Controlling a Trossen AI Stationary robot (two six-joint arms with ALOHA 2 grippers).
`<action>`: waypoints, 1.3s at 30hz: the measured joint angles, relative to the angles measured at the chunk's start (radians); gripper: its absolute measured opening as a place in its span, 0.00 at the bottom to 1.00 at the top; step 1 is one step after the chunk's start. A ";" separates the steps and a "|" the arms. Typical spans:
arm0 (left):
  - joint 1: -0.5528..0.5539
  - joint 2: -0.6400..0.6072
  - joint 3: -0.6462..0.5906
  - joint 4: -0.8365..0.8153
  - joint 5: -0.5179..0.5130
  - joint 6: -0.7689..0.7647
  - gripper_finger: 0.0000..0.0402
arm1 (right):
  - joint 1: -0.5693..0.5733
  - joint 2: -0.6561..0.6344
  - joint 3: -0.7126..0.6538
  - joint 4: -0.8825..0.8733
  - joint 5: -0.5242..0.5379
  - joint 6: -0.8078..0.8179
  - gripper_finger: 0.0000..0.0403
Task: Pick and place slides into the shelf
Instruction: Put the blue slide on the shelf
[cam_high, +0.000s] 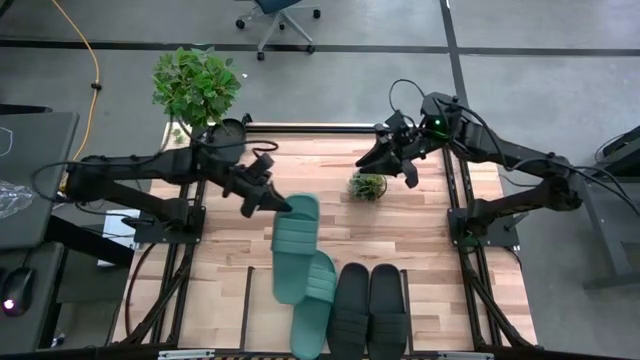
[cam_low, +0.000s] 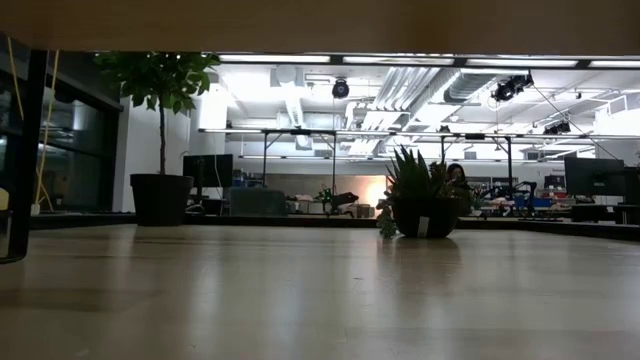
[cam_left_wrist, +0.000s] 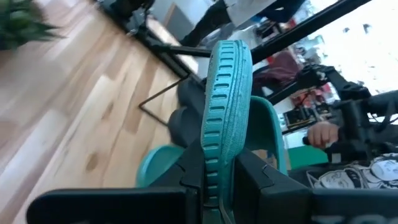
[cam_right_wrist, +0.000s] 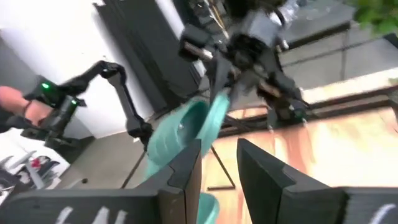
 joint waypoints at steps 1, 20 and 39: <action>0.000 -0.018 0.000 -0.035 -0.004 0.004 0.08 | -0.002 -0.004 0.000 -0.018 0.003 -0.004 0.23; -0.004 -0.061 0.000 -0.318 -0.005 -0.010 0.08 | -0.006 -0.006 0.000 -0.063 0.029 -0.032 0.23; -0.112 -0.012 -0.001 -0.224 -0.132 -0.152 0.08 | -0.006 -0.006 0.000 -0.109 0.052 -0.103 0.23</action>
